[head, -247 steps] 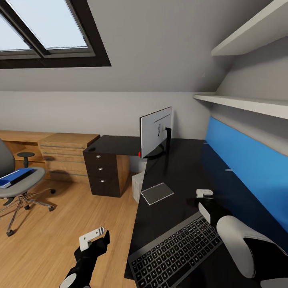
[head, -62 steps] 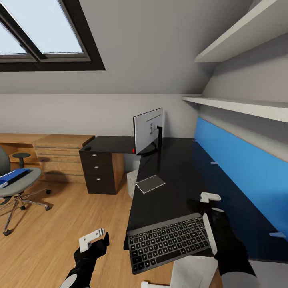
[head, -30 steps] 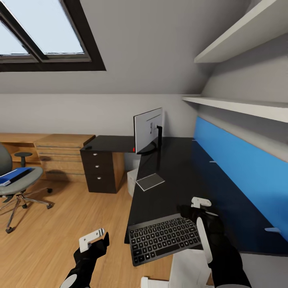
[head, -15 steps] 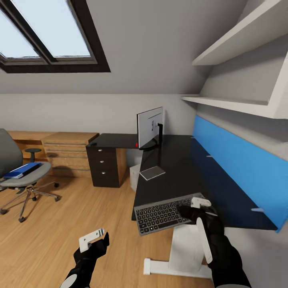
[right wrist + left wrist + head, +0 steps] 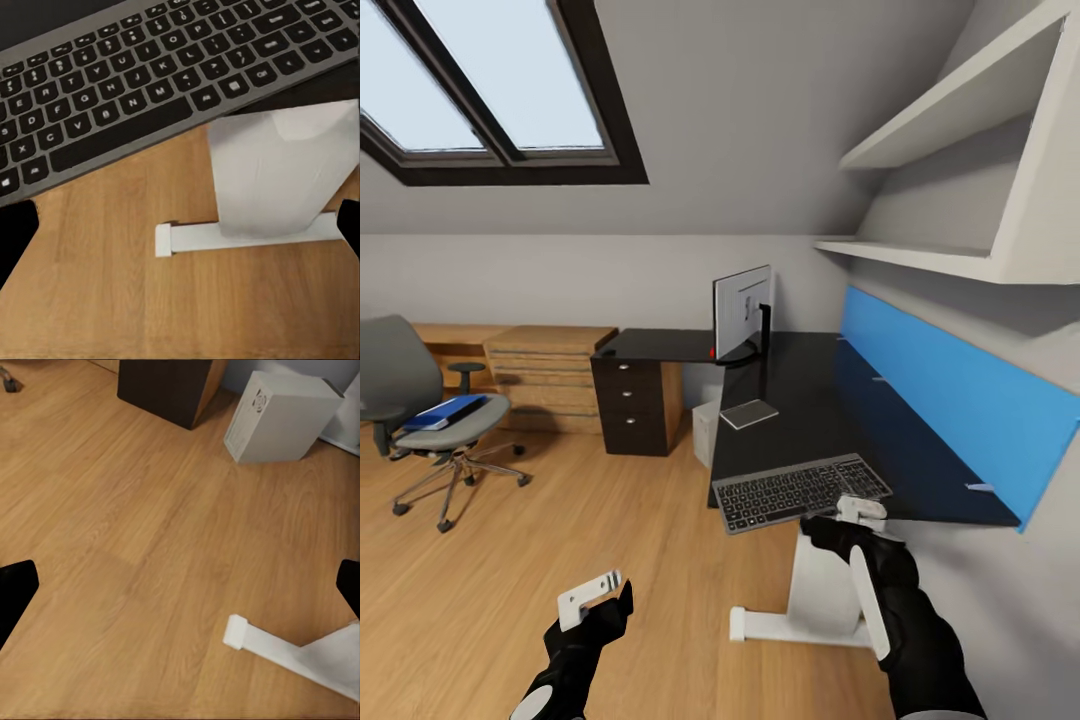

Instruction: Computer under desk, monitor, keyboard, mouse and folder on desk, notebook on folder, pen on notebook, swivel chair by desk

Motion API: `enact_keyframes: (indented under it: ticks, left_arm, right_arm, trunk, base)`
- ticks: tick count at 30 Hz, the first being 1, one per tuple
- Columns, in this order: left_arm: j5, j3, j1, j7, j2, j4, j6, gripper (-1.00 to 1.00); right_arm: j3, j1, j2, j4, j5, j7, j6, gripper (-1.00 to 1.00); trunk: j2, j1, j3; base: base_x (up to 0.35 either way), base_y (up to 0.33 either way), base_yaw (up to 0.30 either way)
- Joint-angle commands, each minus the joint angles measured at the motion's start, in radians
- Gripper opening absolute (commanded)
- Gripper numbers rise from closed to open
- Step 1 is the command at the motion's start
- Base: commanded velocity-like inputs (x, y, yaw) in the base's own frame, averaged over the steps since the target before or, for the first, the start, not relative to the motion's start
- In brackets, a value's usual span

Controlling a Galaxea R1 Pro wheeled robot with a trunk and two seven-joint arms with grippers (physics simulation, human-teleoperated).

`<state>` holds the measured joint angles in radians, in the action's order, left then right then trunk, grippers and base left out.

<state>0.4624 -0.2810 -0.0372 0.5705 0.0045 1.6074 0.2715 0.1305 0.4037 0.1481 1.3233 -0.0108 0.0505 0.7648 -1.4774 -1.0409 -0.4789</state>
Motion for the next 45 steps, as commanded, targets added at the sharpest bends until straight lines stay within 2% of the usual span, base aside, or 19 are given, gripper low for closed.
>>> enact_keyframes:
  ticks: [1,8,12,16,22,28,45]
  left_arm:
    - [0.005,-0.001,0.000,0.006,0.000,0.002,0.003,1.00]
    - [0.005,-0.001,0.000,0.006,0.000,0.002,0.003,1.00]
    - [0.005,-0.001,0.000,0.006,0.000,0.002,0.003,1.00]
    - [0.005,-0.001,0.000,0.006,0.000,0.002,0.003,1.00]
    - [0.005,-0.001,0.000,0.006,0.001,0.002,0.003,1.00]
    - [0.005,-0.001,0.000,0.006,0.001,0.001,0.003,1.00]
    - [0.005,-0.001,0.000,0.006,0.002,0.002,0.003,1.00]
  right_arm:
    - [0.000,0.001,0.001,-0.002,-0.001,0.003,0.005,1.00]
    - [-0.016,0.000,0.000,-0.071,0.001,0.002,0.000,1.00]
    - [-0.053,0.001,0.000,-0.117,0.003,0.003,-0.020,1.00]
    - [-0.107,0.001,-0.002,-0.145,0.004,0.005,-0.062,1.00]
    - [-0.134,0.001,-0.002,-0.181,0.005,0.005,-0.086,1.00]
    - [-0.141,0.001,-0.004,-0.243,0.006,0.005,-0.107,1.00]
    - [-0.144,0.001,-0.001,-0.254,0.008,0.005,-0.117,1.00]
  trunk:
    - [-0.001,0.001,-0.001]
    - [-0.001,0.001,-0.001]
    - [-0.001,0.001,-0.001]
    - [-0.001,0.001,-0.001]
    - [-0.001,0.001,-0.001]
    - [-0.001,0.001,-0.001]
    - [-0.001,0.001,-0.001]
  base:
    - [-0.334,0.099,0.000]
    - [-0.317,0.081,0.000]
    - [-0.198,0.029,0.000]
    - [-0.082,0.011,0.000]
    - [-0.023,0.003,0.000]
    - [0.027,0.005,0.000]
    - [0.160,0.007,0.000]
